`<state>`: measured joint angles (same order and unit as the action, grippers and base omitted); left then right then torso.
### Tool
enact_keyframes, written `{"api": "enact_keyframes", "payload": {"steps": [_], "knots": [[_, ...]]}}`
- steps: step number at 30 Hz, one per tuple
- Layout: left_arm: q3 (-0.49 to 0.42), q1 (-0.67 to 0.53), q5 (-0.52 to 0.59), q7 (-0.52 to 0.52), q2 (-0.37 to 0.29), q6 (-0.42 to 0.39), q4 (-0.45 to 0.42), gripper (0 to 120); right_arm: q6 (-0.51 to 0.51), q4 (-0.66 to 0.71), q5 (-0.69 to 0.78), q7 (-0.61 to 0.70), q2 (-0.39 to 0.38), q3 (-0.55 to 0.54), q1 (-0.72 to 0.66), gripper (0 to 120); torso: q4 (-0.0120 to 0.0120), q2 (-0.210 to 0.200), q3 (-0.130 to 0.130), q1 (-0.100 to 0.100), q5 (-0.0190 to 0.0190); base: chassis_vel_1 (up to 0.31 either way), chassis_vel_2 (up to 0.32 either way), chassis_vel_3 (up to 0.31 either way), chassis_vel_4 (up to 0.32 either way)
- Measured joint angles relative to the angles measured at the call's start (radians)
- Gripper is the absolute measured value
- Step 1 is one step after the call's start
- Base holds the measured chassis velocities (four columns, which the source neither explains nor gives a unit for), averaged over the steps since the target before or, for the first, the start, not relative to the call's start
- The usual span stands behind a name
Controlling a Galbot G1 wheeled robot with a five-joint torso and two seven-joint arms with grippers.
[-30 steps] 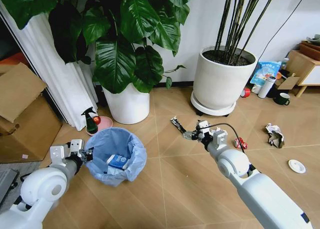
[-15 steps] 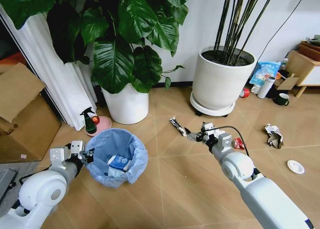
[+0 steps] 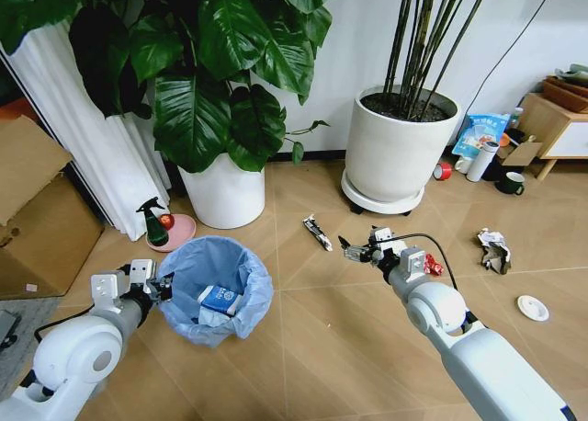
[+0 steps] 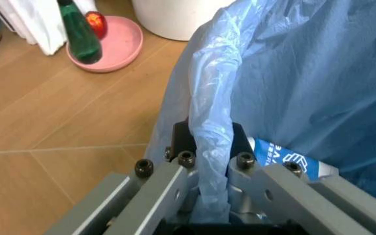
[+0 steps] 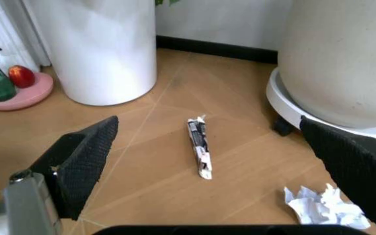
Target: Pick up the trash bin and place the garbage on the floor into it.
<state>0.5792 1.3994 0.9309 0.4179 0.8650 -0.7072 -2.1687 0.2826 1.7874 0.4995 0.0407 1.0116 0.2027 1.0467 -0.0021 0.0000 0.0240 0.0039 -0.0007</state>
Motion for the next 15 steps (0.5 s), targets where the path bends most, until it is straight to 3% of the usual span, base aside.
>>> {"api": "enact_keyframes", "payload": {"steps": [15], "knots": [[-0.004, -0.01, -0.014, -0.014, 0.004, 0.009, 0.013, 0, 0.0, -0.017, -0.001, -0.003, 0.007, -0.016, -0.006, 100, 0.0, 0.0, 0.0, 0.0, 0.0, -0.082, -0.085, 0.085, 0.08]]}}
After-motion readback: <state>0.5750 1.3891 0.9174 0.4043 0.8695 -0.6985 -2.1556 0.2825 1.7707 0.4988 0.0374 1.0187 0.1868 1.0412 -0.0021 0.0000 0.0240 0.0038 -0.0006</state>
